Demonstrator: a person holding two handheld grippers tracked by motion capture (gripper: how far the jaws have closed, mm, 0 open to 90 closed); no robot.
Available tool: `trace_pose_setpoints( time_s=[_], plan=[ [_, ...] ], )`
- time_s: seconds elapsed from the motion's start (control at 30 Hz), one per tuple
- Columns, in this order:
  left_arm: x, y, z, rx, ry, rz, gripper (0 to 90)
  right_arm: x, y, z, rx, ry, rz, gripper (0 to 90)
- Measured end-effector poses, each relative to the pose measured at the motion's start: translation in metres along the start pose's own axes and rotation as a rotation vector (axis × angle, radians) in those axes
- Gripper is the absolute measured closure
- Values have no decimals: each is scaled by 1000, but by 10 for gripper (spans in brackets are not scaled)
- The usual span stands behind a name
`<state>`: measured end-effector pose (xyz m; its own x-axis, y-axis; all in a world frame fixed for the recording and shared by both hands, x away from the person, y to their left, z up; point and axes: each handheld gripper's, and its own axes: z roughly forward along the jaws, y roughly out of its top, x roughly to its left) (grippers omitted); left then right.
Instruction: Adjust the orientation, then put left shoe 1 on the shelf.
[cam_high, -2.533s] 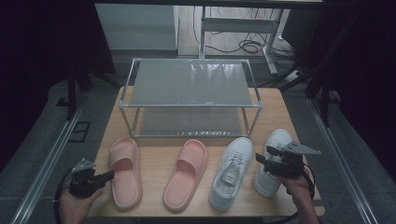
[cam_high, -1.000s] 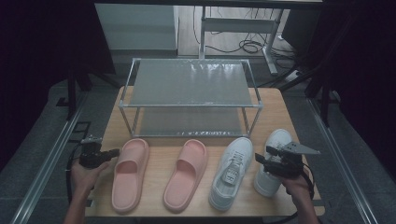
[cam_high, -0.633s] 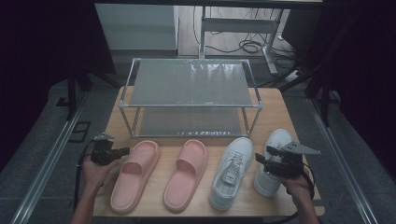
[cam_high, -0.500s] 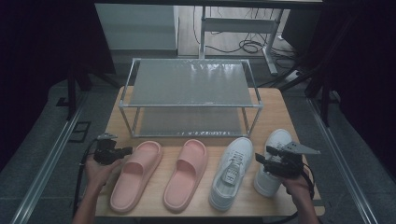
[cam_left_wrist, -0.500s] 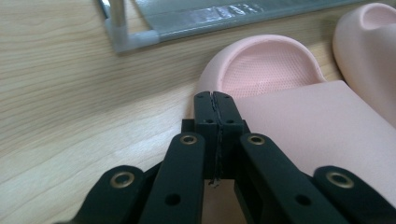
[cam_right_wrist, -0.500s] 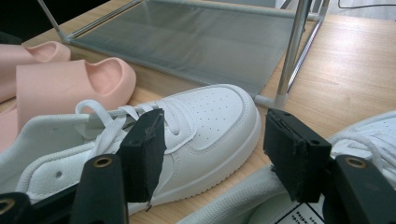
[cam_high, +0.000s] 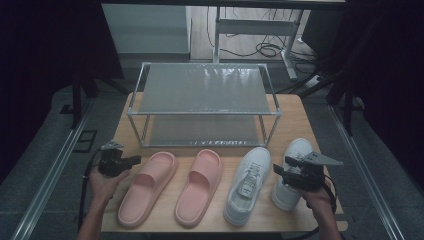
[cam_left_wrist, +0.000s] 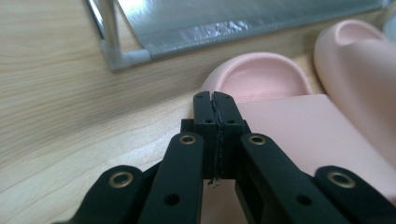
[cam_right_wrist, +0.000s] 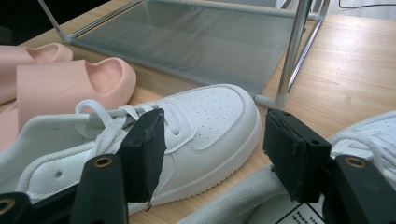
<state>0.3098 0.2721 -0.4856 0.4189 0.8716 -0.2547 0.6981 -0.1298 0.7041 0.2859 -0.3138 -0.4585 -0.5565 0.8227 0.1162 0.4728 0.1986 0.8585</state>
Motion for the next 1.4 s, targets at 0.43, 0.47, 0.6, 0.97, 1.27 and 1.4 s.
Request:
trace_pose_setpoints(
  time_s=[0.43, 0.47, 0.6, 0.97, 1.27, 1.4],
  plan=[
    [-14, -28, -72, -105, 18, 21, 879, 1, 0, 0, 0, -2, 2, 392],
    [-14, -28, -72, -105, 18, 21, 878, 1, 0, 0, 3, -1, 1, 392],
    [-22, -37, -78, -111, 10, 33, 875, 2, 0, 1, 4, -2, -3, 392],
    [-32, -48, -77, -103, -8, 33, 868, 2, 0, -1, -3, -8, 0, 393],
    [-44, -53, -73, -100, -29, 42, 758, 3, 0, -1, -1, -6, -3, 393],
    [-49, -53, -69, -92, -40, 52, 725, 2, 0, -1, -2, -7, 1, 393]
  ],
)
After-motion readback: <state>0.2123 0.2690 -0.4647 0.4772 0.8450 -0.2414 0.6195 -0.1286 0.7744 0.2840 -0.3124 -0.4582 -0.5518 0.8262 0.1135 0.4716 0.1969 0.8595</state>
